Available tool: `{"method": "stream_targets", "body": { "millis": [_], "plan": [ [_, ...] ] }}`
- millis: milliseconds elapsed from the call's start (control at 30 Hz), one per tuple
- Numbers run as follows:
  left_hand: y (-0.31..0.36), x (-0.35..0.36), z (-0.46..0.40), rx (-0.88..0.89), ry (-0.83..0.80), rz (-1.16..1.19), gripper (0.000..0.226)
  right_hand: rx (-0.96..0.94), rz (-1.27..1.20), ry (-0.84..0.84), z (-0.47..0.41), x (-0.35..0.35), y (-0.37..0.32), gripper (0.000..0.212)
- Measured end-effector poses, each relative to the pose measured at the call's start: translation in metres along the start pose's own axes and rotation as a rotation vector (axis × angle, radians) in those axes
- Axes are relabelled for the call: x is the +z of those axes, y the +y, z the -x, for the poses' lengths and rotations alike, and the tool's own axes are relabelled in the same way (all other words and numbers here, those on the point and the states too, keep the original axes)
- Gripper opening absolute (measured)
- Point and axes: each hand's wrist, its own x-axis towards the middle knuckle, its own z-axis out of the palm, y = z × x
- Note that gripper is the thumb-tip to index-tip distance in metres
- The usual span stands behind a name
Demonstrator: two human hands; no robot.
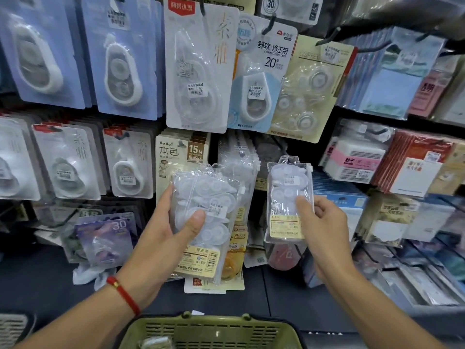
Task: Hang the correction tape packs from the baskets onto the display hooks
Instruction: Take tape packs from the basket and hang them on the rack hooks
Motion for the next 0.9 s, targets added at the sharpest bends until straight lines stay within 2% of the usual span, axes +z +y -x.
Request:
{"method": "stream_targets", "body": {
  "millis": [67,167,200,267,333,367,433,500,600,733,833,900],
  "plan": [
    [-0.002,0.000,0.000,0.007,-0.004,0.010,0.078,-0.022,0.101,-0.006,-0.012,0.001,0.004,0.029],
    [-0.001,0.001,0.004,0.004,-0.029,0.020,0.088,-0.070,0.361,-0.027,-0.021,-0.001,0.008,0.056],
    [-0.002,0.001,0.005,0.006,-0.041,0.017,0.087,-0.127,0.443,-0.023,-0.018,-0.002,0.007,0.059],
    [-0.005,0.002,0.006,0.010,-0.056,0.013,0.084,-0.256,0.502,-0.010,-0.006,0.000,0.001,0.044],
    [-0.006,0.004,0.006,0.005,-0.066,0.028,0.081,-0.320,0.446,-0.073,0.011,0.005,-0.005,0.014],
    [-0.006,0.005,0.007,0.006,-0.072,0.034,0.079,-0.302,0.412,-0.162,0.022,0.010,-0.007,0.003],
    [-0.005,0.009,0.008,0.003,-0.073,0.040,0.077,-0.237,0.353,-0.374,0.045,0.021,-0.010,0.024],
    [-0.005,0.014,0.010,0.005,-0.060,0.041,0.079,-0.167,0.302,-0.487,0.064,0.033,-0.007,0.041],
    [-0.006,0.020,0.012,0.009,-0.037,0.030,0.083,-0.092,0.162,-0.455,0.075,0.044,-0.003,0.039],
    [-0.008,0.019,0.011,0.027,-0.052,0.001,0.075,-0.026,0.014,-0.474,0.074,0.047,0.004,0.011],
    [-0.005,0.016,0.008,0.033,-0.069,0.003,0.067,0.019,-0.063,-0.515,0.072,0.044,0.005,0.019],
    [-0.007,0.014,0.007,0.016,-0.063,-0.004,0.055,0.018,-0.094,-0.483,0.069,0.043,0.004,0.020]
  ]
}}
